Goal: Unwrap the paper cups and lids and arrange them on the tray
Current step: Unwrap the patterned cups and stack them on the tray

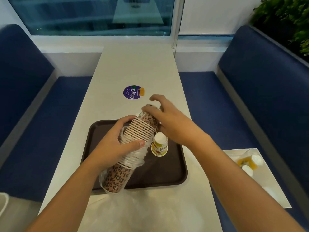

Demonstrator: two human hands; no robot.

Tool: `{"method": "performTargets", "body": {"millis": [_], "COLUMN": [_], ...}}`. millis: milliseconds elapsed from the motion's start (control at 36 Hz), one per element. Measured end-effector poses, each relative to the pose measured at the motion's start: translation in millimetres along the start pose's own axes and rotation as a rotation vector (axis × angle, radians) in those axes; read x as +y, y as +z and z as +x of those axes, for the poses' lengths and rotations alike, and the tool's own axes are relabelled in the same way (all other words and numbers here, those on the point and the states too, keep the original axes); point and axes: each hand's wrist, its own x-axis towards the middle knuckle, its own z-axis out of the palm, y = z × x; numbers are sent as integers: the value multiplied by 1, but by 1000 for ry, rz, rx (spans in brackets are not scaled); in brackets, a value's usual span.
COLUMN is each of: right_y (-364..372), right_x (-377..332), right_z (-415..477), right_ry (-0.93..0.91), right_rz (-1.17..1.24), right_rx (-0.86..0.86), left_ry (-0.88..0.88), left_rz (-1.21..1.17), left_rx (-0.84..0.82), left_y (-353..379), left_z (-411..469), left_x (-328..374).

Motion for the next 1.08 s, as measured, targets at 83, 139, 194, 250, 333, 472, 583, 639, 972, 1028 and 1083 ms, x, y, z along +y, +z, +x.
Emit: {"method": "performTargets", "body": {"millis": [83,139,194,250,333,472,583,639,972,1028,1083], "right_y": [3,11,24,39,63,104,122,122,13,3,1], "right_x": [25,40,51,61,71,85,91,93,18,0,-10], "right_z": [2,1,1,-3,-7,-8,-12,-13,-8,-7,-7], "right_ry": [87,298,500,612,689,737,775,757,364,302,267], "right_rz": [-27,154,366,464,485,422,413,432,689,741,767], "right_rx": [221,312,323,274,163,-76,-152,-171,74,-20,-50], "left_ry": [-28,-47,-64,-80,-108,-131,-129,-121,-67,-49,-35], "left_rz": [-29,-26,-12,-3,0,-8,4,16,23,30,39], "left_rx": [23,45,66,79,84,81,77,82,71,67,64], "left_y": [-2,-3,-4,-5,-4,0,3,2,2,4,5], "left_z": [3,5,8,12,15,24,28,28,14,11,8], "left_x": [-1,-3,-5,-8,-11,-17,-19,-18,-1,2,4]}}
